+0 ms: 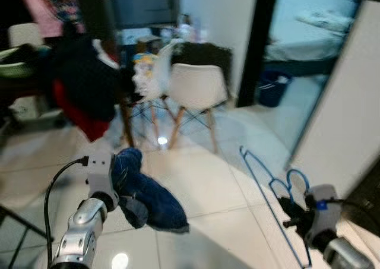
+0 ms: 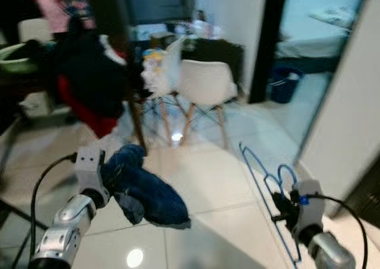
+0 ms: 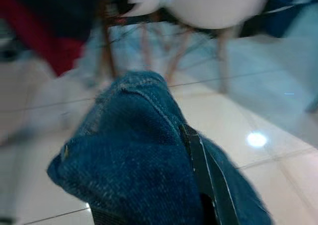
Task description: Hang hanger
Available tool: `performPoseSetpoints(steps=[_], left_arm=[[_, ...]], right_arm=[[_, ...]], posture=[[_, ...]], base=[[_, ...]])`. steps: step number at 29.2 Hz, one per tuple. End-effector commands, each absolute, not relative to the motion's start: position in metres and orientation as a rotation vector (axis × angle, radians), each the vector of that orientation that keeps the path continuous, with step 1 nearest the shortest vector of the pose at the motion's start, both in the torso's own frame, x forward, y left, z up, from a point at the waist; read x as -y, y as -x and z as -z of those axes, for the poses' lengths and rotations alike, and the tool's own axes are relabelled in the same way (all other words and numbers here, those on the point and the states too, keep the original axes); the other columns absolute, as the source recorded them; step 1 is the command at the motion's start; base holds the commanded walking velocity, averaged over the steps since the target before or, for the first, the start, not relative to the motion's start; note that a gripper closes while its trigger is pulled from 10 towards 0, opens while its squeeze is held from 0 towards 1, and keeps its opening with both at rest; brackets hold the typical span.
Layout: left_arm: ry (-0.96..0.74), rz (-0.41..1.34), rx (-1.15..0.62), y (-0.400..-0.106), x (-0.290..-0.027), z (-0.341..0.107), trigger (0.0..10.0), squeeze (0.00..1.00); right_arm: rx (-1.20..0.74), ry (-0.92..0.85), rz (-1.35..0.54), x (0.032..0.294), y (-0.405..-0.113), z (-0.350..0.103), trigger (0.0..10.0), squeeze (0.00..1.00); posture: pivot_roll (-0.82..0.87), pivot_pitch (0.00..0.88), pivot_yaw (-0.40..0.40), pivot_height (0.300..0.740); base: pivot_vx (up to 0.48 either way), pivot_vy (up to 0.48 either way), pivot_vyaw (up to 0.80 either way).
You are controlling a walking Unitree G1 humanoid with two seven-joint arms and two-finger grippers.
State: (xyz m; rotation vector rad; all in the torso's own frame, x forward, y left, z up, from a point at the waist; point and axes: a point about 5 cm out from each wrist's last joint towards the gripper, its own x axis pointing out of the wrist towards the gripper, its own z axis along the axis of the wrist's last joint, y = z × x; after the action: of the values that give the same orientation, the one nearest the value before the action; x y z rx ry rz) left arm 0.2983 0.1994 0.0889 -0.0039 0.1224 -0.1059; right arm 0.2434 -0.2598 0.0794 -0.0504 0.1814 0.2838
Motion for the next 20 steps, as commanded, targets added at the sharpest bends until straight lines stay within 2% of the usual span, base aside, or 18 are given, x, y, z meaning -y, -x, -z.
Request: performPoseSetpoints(steps=[1,5,10,16,20], left_arm=[[-0.026,0.095,-0.052,-0.306,-0.2,-0.111,10.0,0.0],[-0.041,0.099,-0.004,-0.312,-0.198,-0.128,10.0,0.0],[-0.046,0.122,0.049,-0.317,-0.193,-0.146,10.0,0.0],[-0.069,0.143,0.244,-0.329,-0.181,-0.209,10.0,0.0],[-0.07,0.13,0.284,-0.331,-0.182,-0.224,10.0,0.0]], right_arm=[[-0.16,0.054,-0.311,0.256,-0.247,-0.089,10.0,0.0],[-0.118,0.063,-0.312,0.251,-0.257,-0.103,10.0,0.0],[-0.083,0.065,-0.282,0.251,-0.265,-0.115,10.0,0.0],[-0.004,0.058,-0.311,0.243,-0.274,-0.142,10.0,0.0],[0.002,0.052,-0.323,0.24,-0.274,-0.145,10.0,0.0]], posture=[[0.2,0.0,0.016,0.74],[0.21,0.0,0.013,0.74],[0.21,0.0,0.011,0.74],[0.21,0.0,0.012,0.74],[0.2,0.0,0.011,0.74]], base=[[0.48,0.0,0.8],[0.48,0.0,0.8],[0.48,0.0,0.0],[0.48,0.0,0.0],[0.48,0.0,0.0]])
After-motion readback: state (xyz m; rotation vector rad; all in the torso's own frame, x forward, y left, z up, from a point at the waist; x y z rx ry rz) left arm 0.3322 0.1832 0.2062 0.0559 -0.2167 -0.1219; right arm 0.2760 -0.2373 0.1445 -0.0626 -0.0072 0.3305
